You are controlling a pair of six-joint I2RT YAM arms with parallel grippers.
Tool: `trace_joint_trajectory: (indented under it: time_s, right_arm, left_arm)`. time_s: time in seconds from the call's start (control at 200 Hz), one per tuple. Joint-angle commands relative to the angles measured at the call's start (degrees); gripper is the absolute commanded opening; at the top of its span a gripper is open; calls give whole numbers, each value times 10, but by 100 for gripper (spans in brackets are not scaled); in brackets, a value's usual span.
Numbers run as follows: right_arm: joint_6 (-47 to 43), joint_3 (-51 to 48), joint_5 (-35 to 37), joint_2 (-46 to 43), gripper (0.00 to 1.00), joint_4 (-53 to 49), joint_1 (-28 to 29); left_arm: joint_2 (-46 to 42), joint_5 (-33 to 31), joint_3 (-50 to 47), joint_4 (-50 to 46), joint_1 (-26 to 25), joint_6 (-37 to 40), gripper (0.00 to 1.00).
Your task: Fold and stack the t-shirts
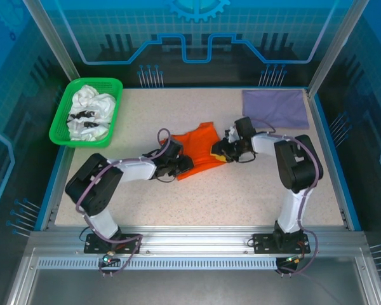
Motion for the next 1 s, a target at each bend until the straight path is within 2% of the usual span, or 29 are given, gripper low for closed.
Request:
trace_joint_trajectory:
  time_s: [0.0,0.085,0.165,0.33,0.39,0.46,0.56,0.735,0.83,0.915,0.995]
  right_arm:
    - [91,-127,60,-40,42,48,48]
    - [151,-200,110,-90,43,86,94]
    - [187,-233,161,-131,46,80,131]
    - [150,-229,268,-257,50,-3,163]
    - [137,-231,284,-306,47,-16,164]
    - [118,-235,298,-354,43,-29,165]
    - [103,-239,279,-381,30,-41,163]
    - [89,-240,215,-346,13,-37,159]
    - [90,-240,193,-314,8,-27,155]
    - [95,-253,200,-296,7,-12,151]
    - [98,-267,199,-277,6,2,140]
  left_arm:
    - [-41,4,-60,-64,2,26,35]
    - [-83,11,-97,-74,2,28,36]
    - [-129,2,-114,-97,4,31,36]
    - [-227,-2,-92,-142,-4,44,34]
    - [-249,3,-79,-144,-15,39,29]
    - [-257,25,-76,-116,-31,22,16]
    - [-228,64,-67,-56,-65,-8,0]
    - [-120,111,-37,59,-124,-49,0]
    - [-57,118,-22,91,-135,-64,0]
    - [-9,125,-25,132,-134,-81,0]
    - [21,118,-21,121,-135,-73,0]
